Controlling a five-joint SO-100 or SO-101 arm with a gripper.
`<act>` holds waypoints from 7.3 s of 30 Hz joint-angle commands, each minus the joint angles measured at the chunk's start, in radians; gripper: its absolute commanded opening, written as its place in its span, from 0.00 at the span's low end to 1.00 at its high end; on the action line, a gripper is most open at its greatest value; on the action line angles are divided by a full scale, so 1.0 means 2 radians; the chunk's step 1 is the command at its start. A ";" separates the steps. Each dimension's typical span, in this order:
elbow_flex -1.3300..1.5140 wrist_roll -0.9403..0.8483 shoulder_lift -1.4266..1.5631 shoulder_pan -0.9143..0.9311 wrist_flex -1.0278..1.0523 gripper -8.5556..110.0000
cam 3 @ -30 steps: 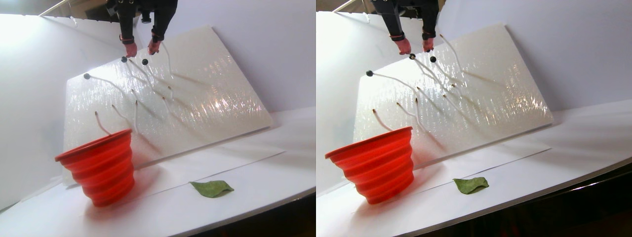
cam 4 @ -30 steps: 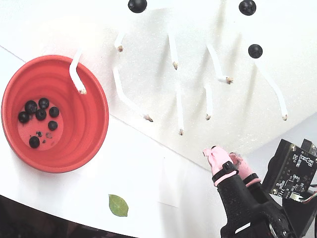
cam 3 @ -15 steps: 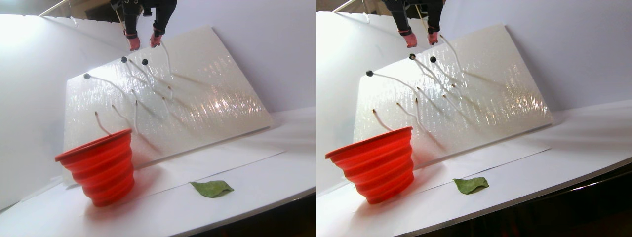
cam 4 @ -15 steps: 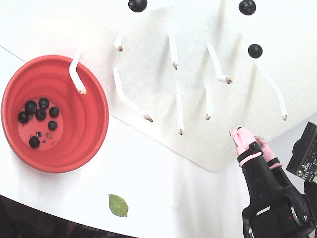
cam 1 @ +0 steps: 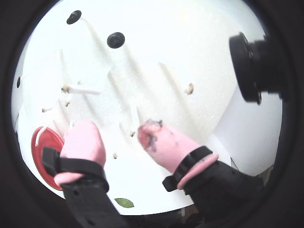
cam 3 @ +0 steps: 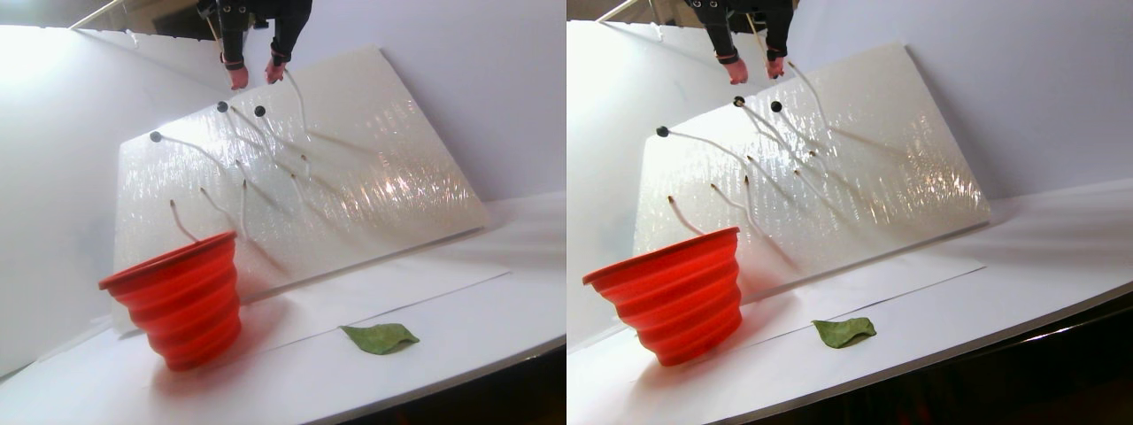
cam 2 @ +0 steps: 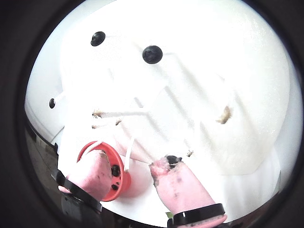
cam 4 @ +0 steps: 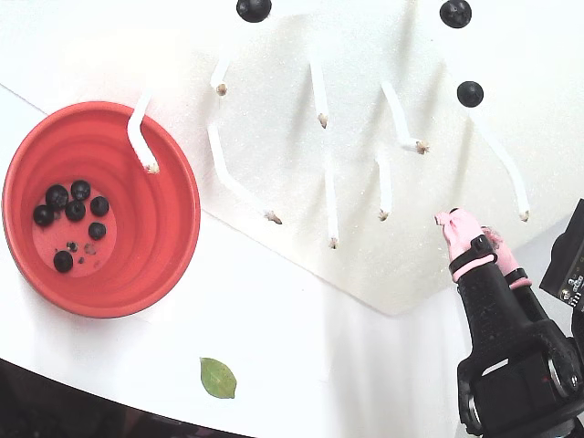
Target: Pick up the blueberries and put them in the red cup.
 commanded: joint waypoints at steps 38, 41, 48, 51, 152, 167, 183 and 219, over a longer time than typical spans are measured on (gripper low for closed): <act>-0.187 -0.029 -0.190 -0.025 -0.140 0.22; -0.199 -0.031 -0.202 -0.025 -0.145 0.22; -0.215 -0.039 -0.225 -0.026 -0.156 0.22; -0.222 -0.042 -0.239 -0.026 -0.161 0.22; -0.222 -0.037 -0.235 -0.030 -0.163 0.16; -0.189 -0.019 -0.163 -0.042 -0.100 0.16; -0.156 0.012 -0.104 -0.056 -0.037 0.16; -0.056 0.058 0.038 -0.123 0.100 0.16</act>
